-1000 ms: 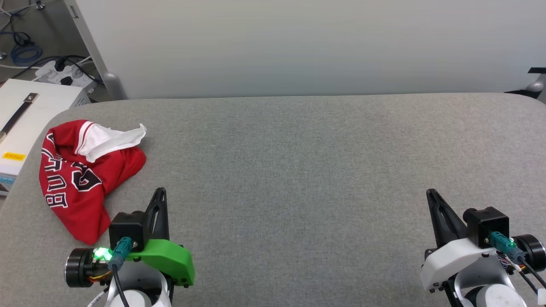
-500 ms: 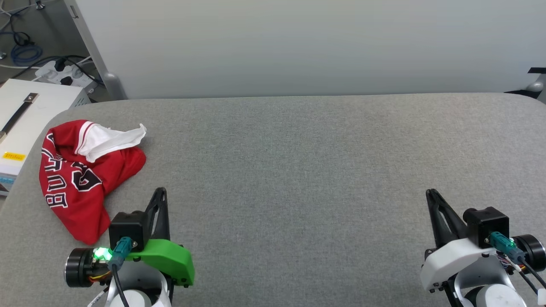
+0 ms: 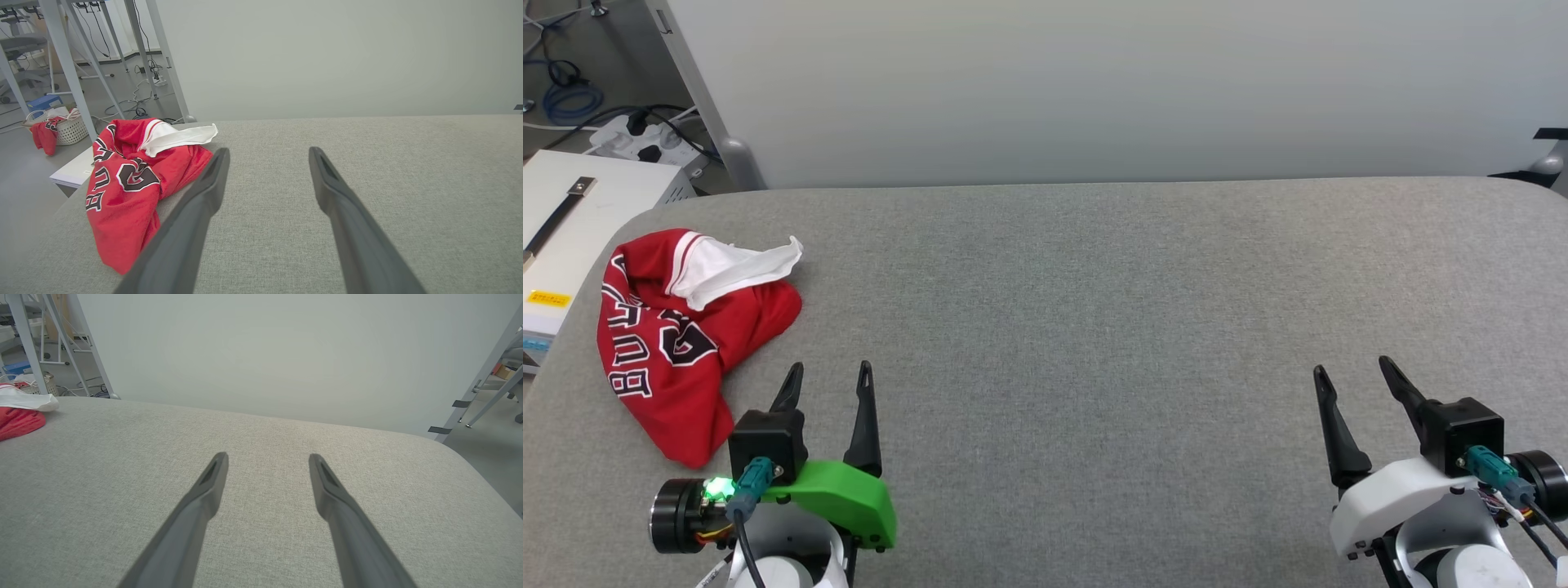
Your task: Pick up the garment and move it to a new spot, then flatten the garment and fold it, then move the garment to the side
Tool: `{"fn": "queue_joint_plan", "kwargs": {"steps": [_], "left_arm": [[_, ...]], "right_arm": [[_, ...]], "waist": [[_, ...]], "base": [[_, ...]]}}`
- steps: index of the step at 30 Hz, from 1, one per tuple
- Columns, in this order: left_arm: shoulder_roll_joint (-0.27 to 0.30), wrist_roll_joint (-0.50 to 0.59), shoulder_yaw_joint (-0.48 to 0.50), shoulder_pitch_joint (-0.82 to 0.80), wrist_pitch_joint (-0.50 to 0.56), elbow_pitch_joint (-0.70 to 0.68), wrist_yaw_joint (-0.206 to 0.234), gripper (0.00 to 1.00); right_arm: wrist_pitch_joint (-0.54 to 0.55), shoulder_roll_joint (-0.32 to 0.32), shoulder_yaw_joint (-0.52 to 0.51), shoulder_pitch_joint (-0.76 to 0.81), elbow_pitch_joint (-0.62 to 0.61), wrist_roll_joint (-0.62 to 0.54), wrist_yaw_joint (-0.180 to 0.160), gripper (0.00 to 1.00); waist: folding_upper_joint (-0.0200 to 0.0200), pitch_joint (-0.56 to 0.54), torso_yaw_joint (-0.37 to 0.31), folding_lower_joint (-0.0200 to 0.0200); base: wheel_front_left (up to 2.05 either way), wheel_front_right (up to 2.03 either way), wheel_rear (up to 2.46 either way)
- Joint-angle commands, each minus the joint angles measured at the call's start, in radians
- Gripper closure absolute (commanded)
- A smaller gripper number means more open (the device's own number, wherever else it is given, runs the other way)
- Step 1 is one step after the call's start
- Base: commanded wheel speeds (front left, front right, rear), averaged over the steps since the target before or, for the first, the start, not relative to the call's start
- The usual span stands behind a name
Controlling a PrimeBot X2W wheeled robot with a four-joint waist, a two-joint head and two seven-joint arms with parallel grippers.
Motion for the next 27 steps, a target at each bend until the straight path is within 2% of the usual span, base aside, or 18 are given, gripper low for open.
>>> {"fn": "queue_joint_plan", "kwargs": {"steps": [1, 27], "left_arm": [[-0.001, -0.009, -0.002, 0.003, -0.012, 0.004, 0.002, 0.00], [-0.002, -0.061, -0.007, 0.010, -0.070, 0.012, -0.002, 0.00]], "right_arm": [[-0.011, -0.001, -0.005, 0.003, 0.003, 0.005, 0.000, 0.00], [-0.068, -0.001, -0.020, 0.009, -0.013, 0.045, 0.000, 0.00]], "waist": [[0.0000, 0.000, 0.000, 0.0000], [0.0000, 0.006, 0.006, 0.0000]], "base": [[0.00, 0.00, 0.00], [0.00, 0.00, 0.00]]}}
